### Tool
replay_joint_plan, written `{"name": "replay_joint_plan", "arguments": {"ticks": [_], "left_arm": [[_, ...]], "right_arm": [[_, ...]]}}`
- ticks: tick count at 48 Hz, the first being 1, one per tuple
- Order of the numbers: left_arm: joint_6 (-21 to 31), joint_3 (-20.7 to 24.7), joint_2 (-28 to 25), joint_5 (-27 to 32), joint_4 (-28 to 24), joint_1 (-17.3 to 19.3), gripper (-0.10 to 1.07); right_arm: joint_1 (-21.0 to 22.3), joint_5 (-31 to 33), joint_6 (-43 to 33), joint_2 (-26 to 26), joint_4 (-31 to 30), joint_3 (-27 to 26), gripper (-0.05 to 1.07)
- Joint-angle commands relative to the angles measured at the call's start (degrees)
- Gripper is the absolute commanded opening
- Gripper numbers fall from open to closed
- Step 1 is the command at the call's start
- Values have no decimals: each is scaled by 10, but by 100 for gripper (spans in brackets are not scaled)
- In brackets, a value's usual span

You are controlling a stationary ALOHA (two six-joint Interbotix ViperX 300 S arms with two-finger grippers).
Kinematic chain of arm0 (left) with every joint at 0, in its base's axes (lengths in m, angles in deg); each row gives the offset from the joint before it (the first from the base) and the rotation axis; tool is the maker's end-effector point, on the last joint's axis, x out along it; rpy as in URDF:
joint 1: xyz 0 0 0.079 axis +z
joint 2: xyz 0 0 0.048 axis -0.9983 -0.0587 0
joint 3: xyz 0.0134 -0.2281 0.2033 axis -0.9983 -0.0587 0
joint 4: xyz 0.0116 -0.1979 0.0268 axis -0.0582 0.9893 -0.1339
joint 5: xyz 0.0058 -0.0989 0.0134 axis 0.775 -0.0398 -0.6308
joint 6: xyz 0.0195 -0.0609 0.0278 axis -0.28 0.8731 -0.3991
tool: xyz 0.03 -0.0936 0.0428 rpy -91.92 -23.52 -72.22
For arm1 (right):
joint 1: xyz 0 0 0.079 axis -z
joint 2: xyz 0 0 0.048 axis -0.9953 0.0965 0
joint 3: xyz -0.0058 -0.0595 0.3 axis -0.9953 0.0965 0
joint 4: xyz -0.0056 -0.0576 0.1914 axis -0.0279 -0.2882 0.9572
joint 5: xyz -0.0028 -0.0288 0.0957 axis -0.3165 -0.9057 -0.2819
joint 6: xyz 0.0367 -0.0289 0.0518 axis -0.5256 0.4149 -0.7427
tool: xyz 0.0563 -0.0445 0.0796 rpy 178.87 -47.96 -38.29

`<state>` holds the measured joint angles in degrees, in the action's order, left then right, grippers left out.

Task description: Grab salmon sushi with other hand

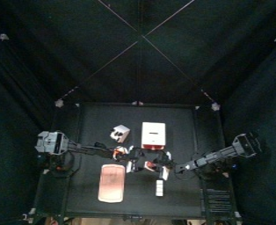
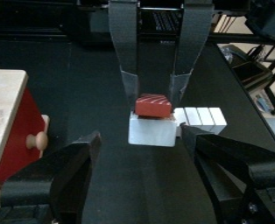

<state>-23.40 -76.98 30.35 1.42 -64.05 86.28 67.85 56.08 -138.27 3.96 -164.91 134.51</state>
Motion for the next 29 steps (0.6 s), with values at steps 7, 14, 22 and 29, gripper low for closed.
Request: {"name": "replay_joint_plan", "arguments": {"ticks": [7, 14, 22, 29], "left_arm": [[-1, 47, -24, -4, -18, 0, 103], [-1, 59, -36, 6, -19, 0, 103], [-1, 62, -36, 17, -18, 0, 103], [0, 62, -34, 27, -18, 0, 102]], "right_arm": [[2, 2, -1, -6, 0, -13, 49], [2, 2, -2, -6, 3, -13, 49], [2, 2, -2, -6, 4, -13, 49], [2, 2, -1, -7, 3, -13, 49]]}}
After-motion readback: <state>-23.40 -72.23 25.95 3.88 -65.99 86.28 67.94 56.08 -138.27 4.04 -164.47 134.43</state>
